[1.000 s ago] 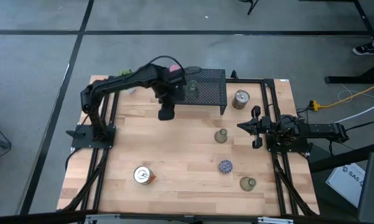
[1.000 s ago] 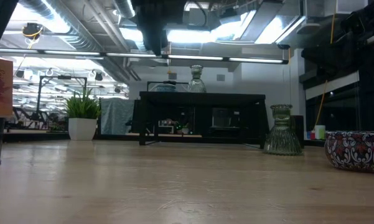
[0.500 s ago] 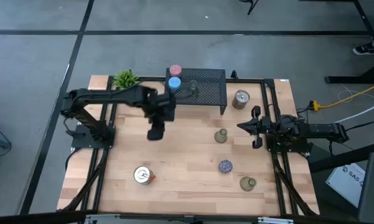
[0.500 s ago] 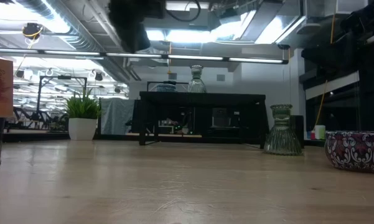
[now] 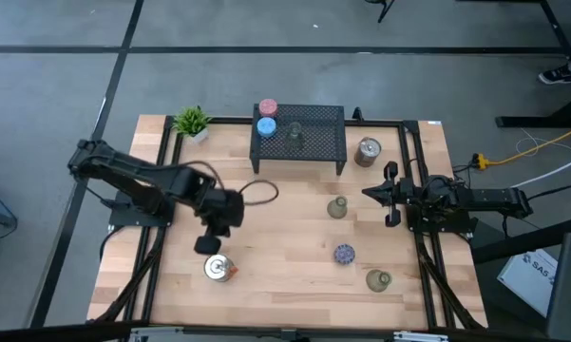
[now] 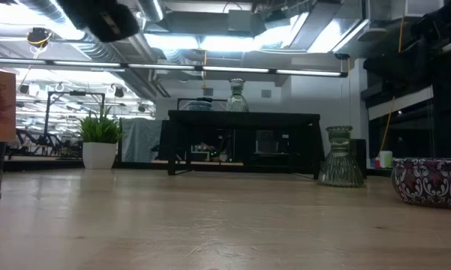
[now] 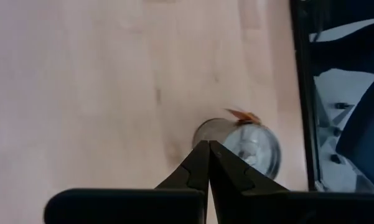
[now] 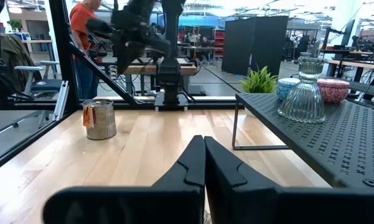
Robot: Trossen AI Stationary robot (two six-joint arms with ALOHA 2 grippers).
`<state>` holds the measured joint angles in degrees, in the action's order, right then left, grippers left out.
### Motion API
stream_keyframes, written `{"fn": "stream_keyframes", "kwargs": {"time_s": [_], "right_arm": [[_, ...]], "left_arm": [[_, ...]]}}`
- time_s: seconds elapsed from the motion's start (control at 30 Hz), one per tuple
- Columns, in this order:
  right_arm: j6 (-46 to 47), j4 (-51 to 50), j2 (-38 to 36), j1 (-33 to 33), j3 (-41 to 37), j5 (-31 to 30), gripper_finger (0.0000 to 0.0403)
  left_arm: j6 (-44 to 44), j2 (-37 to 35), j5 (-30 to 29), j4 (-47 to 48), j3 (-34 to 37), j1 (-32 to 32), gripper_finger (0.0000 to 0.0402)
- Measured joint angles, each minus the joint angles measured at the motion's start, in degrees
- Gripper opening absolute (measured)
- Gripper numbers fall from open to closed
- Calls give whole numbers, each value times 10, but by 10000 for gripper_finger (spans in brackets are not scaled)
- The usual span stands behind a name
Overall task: Pick & Place candle stick holders
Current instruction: Put the bottom silver scented candle on the shelf
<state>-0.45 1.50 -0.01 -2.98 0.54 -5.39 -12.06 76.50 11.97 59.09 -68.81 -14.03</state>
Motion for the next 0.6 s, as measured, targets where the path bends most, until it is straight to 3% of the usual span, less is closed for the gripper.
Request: {"fn": "stream_keyframes", "kwargs": {"time_s": [0.27,0.6], "right_arm": [[0,0,0,0,0,0,0],[0,0,0,0,0,0,0]], "left_arm": [[-20,-7,-16,-63,48,-69,46],[-69,-7,-78,-68,56,-124,176]]}}
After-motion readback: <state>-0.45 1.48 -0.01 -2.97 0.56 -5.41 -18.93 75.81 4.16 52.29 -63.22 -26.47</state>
